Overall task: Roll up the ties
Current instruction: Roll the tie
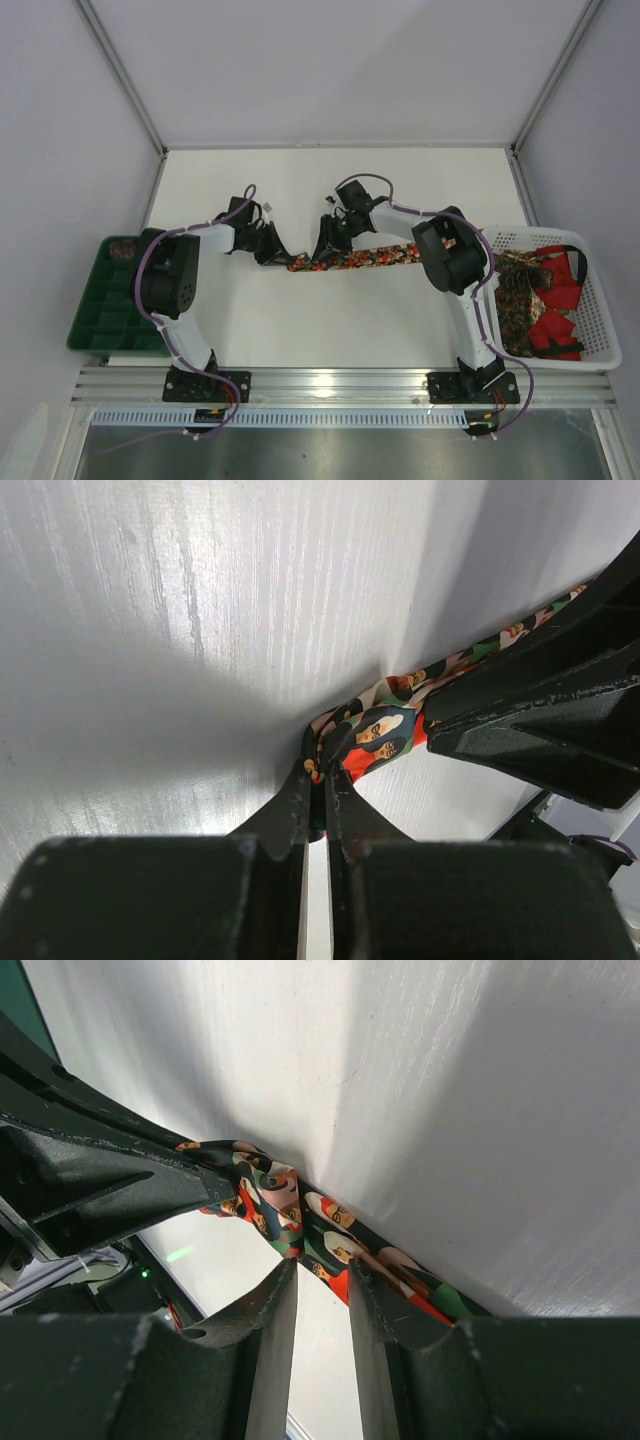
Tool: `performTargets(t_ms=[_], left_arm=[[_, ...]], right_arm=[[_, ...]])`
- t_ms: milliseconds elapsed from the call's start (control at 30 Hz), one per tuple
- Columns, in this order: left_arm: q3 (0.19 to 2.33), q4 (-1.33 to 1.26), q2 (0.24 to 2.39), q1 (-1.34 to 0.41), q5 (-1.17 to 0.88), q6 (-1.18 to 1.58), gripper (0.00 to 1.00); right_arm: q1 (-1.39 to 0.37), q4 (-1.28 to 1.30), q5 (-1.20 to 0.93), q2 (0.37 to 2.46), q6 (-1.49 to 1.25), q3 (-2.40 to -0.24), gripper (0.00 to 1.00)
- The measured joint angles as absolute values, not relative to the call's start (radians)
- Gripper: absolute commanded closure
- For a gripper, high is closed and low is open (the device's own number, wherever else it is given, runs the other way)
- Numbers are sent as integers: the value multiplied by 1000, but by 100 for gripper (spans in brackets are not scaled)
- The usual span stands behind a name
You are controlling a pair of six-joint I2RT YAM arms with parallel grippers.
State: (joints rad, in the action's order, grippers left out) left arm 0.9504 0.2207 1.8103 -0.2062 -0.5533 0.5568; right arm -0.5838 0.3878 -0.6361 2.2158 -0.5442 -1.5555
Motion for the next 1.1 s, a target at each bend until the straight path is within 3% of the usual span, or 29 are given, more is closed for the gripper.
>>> performTargets(t_ms=[667, 833, 1067, 1100], left_arm=[[950, 220, 1813, -206, -554, 557, 99], [950, 220, 1813, -206, -554, 557, 100], [950, 220, 1813, -206, -554, 557, 99], [950, 220, 1813, -206, -554, 557, 99]], right_arm=[[-605, 393, -676, 2270, -537, -1631, 65], [-618, 400, -674, 2288, -536, -1658, 75], [-625, 431, -652, 2288, -520, -1673, 80], [-625, 437, -649, 2288, -517, -1676, 86]])
